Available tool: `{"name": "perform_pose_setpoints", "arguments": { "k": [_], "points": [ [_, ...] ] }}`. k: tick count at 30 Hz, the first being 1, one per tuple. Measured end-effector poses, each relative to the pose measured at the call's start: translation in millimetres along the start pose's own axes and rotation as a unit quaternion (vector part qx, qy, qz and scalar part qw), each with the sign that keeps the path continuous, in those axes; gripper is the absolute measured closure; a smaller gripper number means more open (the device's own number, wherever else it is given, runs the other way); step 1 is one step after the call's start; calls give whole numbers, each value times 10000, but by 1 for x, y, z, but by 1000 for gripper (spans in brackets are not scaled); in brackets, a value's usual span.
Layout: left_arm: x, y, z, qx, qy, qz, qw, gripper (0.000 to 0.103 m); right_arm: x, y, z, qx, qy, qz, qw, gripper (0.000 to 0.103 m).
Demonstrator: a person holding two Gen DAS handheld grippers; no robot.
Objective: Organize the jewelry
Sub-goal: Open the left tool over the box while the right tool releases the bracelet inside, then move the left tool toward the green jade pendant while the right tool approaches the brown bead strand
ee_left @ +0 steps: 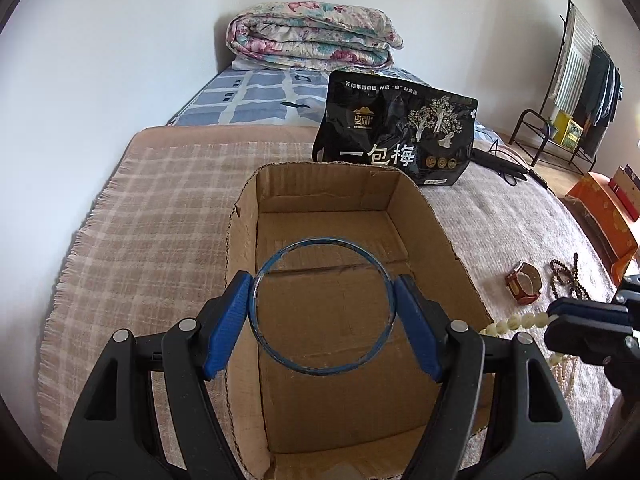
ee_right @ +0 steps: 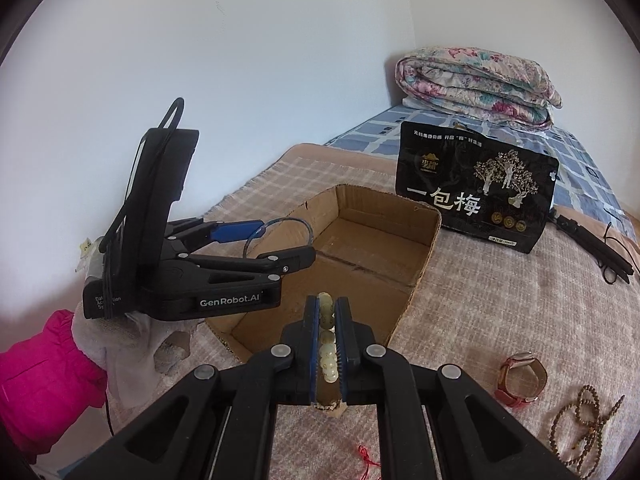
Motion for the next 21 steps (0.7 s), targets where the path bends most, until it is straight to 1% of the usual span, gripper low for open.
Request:
{"name": "perform_pose_setpoints", "arguments": {
  "k": [9, 11, 12, 13, 15, 16, 17, 19, 21],
  "points": [
    [0, 0, -11, 70, -90, 23, 9999, 29, 2, 7, -13, 128, -134, -28, 9998, 98],
    [0, -1, -12, 98, -145, 53, 9998, 27, 3, 7, -14, 150, -182, 3, 9997, 94],
    [1, -1, -13, 118, -153, 92, 9998, 24, 3, 7, -13, 149, -136, 9, 9998, 79],
    [2, -2, -12, 118, -134, 136, 9997, 19, 3, 7, -12, 132, -92, 9, 9999, 64],
    [3, -4, -10, 86, -132, 192, 9997, 18, 2, 9, -9, 92, -25, 4, 10000, 55],
    [4, -4, -9, 86, -139, 202, 9997, 18, 1, 9, -7, 87, 15, -1, 10000, 52],
    [4, -4, -7, 76, -137, 213, 9997, 18, 0, 11, -5, 81, 44, -9, 10000, 50],
    [4, -5, -3, 39, -139, 219, 9997, 18, -2, 13, -1, 69, 120, -50, 9999, 43],
    [3, -4, 2, -4, -145, 183, 9997, 18, -6, 16, 4, 56, 214, -90, 9997, 38]
  ]
}}
Point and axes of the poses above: each gripper's, at about its wrist camera, not at the fingertips, and z roughly against the way its jaws point, x to its left, y to its underside, the point moved 2 cm from there along -z, roughly the way its jaws point, and after that the axes turned 14 degrees about z, right-handed, at the moved point
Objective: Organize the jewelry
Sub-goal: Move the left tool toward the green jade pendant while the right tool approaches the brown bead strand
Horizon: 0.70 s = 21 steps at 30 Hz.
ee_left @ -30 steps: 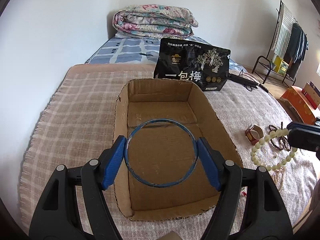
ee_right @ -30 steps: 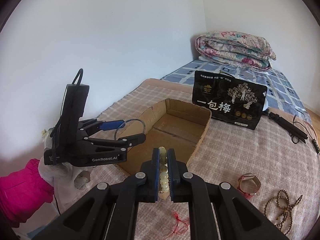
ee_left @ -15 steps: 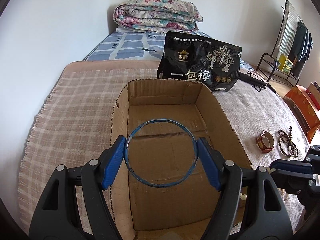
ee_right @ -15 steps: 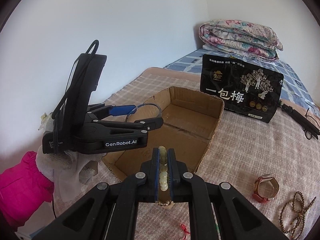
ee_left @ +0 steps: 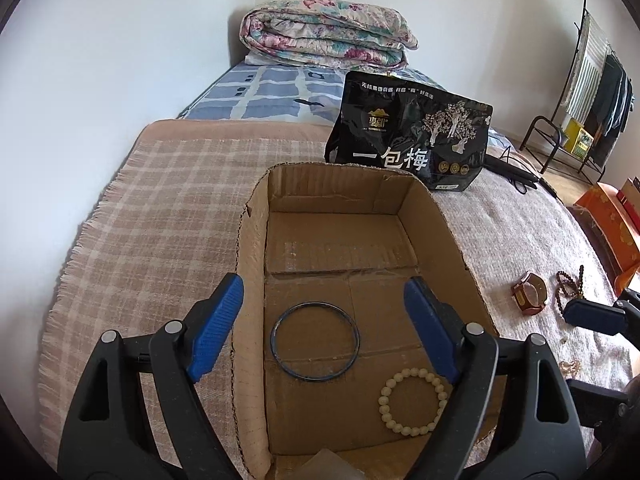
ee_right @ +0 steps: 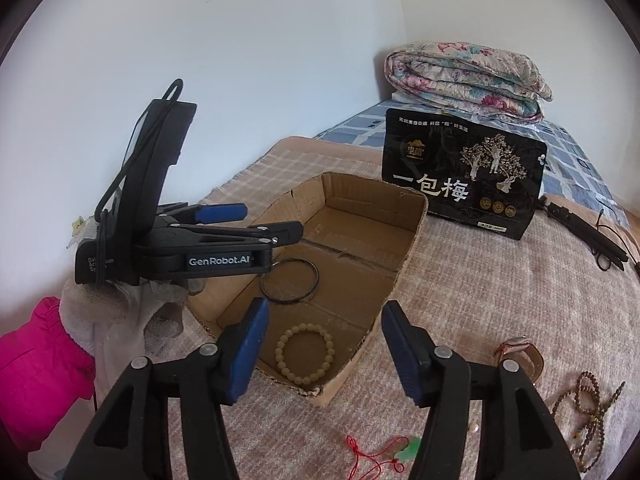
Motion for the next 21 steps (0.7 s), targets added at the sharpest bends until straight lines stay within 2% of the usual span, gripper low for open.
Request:
{"name": "perform_pose_setpoints", "arguments": {
  "k": [8, 13, 17, 21],
  "points": [
    [-7, 3, 23, -158, -30, -85, 9998, 18, -16, 14, 21, 5, 324, -216, 9992, 29],
    [-15, 7, 42, -262, 6, -129, 9996, 18, -25, 21, 42, -66, 617, -305, 9976, 15],
    [-21, 10, 59, -361, 80, -130, 9992, 18, -34, 29, 59, -101, 770, -428, 9961, 11],
    [-27, 17, 75, -439, 170, -161, 9988, 18, -44, 38, 77, -91, 1046, -523, 9931, 0]
  ]
}}
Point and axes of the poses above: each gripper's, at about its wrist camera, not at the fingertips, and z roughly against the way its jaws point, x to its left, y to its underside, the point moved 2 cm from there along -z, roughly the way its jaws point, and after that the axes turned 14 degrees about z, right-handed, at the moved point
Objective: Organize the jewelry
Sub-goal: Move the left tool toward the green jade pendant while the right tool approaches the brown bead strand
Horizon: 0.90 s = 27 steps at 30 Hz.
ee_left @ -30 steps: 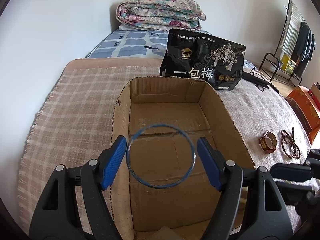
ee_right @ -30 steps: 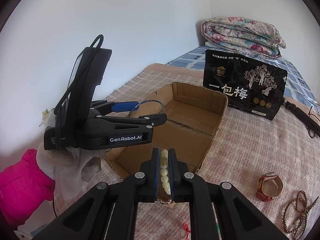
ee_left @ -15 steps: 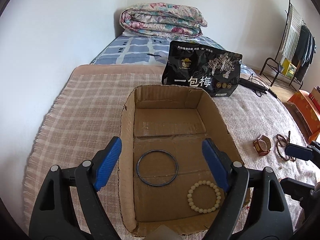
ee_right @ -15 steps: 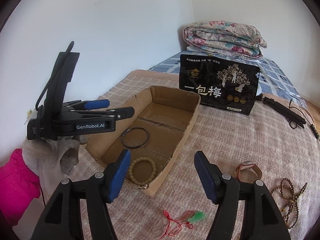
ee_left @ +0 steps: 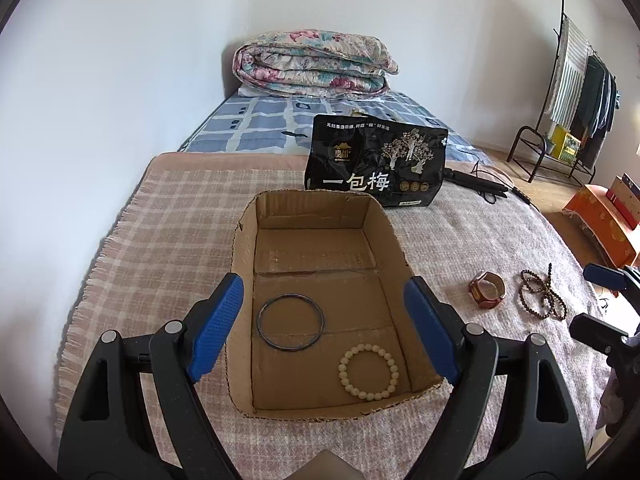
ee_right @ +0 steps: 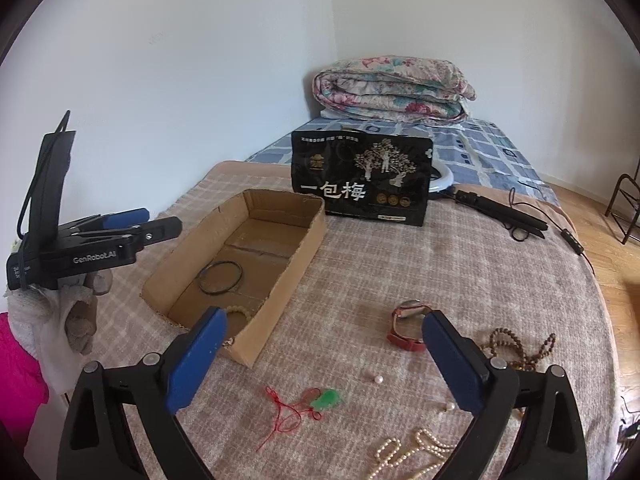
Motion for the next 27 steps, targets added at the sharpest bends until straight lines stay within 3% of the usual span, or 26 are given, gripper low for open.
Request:
{"name": "perform_pose_setpoints", "arguments": {
  "k": [13, 27],
  "points": [
    [-40, 35, 38, -85, 334, -393, 9986, 18, -61, 45, 40, 207, 765, -376, 9961, 0],
    [-92, 82, 41, 225, 644, -1006, 9926, 18, -143, 102, 72, 393, 1640, -902, 9815, 0]
  ]
}}
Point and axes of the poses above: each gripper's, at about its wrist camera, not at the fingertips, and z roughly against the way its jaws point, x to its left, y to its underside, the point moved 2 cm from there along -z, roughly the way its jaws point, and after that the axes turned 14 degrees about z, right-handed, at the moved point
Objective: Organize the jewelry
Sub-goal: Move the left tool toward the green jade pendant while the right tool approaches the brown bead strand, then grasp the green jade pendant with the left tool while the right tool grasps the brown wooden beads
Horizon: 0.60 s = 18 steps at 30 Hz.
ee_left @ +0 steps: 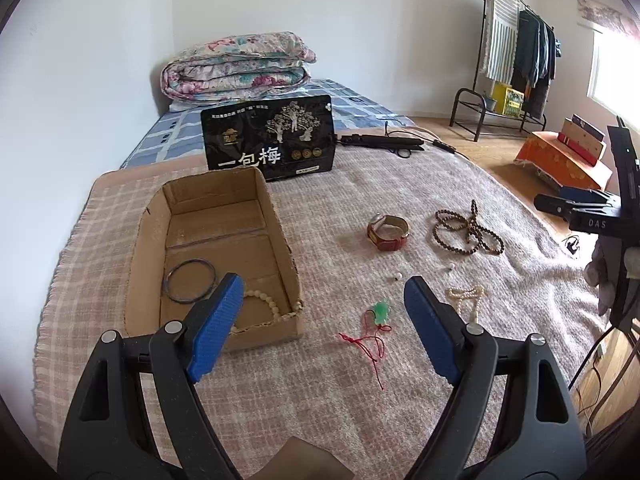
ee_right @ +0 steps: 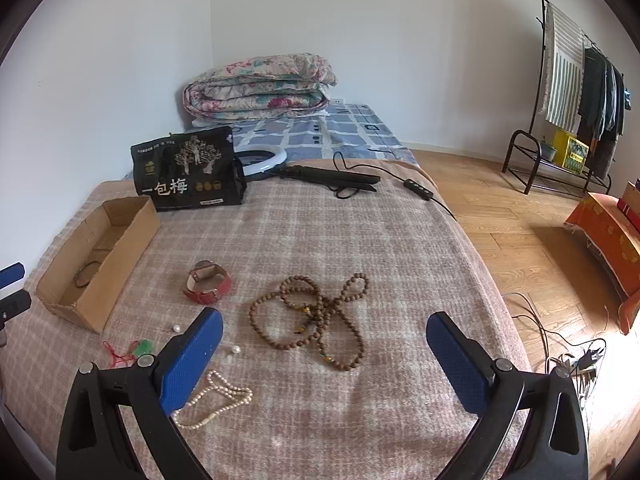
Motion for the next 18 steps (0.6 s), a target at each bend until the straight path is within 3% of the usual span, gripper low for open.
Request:
{"name": "perform_pose_setpoints", "arguments": {
  "k": [8, 18],
  "points": [
    [-31, 23, -13, 236, 202, -346, 9989, 18, -33, 19, -15, 214, 38, -197, 9996, 0],
    [-48, 42, -36, 510, 327, -485, 9970, 18, -41, 35, -41, 482, -280, -328, 9979, 0]
  ]
}}
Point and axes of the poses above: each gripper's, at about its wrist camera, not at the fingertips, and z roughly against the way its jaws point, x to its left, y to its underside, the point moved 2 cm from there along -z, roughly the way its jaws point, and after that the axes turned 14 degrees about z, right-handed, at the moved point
